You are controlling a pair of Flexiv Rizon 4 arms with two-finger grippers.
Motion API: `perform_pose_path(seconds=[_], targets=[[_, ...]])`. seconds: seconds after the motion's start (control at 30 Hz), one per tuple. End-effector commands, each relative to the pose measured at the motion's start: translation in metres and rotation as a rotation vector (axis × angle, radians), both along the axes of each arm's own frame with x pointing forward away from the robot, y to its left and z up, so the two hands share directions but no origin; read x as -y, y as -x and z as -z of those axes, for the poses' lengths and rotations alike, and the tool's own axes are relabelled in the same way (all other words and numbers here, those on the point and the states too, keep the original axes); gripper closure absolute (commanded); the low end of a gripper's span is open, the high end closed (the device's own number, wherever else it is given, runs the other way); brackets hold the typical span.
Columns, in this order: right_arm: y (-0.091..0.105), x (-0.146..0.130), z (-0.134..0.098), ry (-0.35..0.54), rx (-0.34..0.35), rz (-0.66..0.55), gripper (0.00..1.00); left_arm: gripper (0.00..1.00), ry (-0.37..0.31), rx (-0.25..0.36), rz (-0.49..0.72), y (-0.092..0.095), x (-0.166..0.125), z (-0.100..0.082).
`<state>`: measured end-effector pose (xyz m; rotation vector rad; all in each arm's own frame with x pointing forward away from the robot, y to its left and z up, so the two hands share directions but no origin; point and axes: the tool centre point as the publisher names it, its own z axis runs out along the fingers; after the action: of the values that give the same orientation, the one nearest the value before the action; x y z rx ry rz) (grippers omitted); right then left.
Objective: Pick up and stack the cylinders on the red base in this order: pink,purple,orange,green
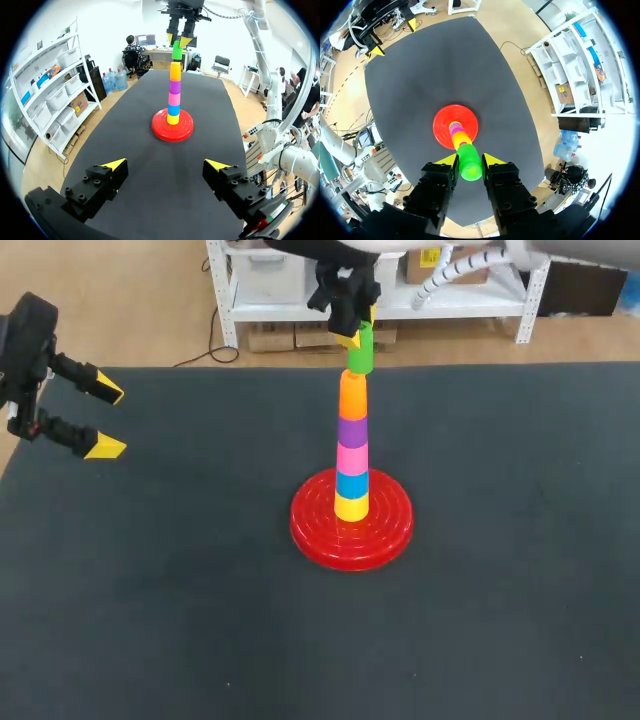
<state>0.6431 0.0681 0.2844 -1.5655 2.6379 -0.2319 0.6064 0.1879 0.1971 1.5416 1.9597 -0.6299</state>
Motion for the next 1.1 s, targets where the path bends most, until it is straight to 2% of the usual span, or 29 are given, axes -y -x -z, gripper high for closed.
perform_pose_path(seconds=[0.03, 0.37, 0.73, 1.1], targets=[[-0.007, -0.005, 0.003, 0.009, -0.021, 0.002, 1.00, 0.00, 0.004, 0.004, 0.002, 0.000, -0.001, 0.001], [-0.005, -0.012, 0.013, 0.012, -0.047, -0.007, 1.00, 0.00, 0.004, 0.004, 0.002, 0.000, -0.001, 0.001], [-0.003, -0.006, 0.016, 0.011, -0.055, 0.003, 1.00, 0.00, 0.004, 0.004, 0.002, 0.000, -0.001, 0.001], [-0.001, -0.001, 0.036, -0.013, -0.092, 0.023, 1.00, 0.00, 0.004, 0.004, 0.002, 0.000, -0.001, 0.001]])
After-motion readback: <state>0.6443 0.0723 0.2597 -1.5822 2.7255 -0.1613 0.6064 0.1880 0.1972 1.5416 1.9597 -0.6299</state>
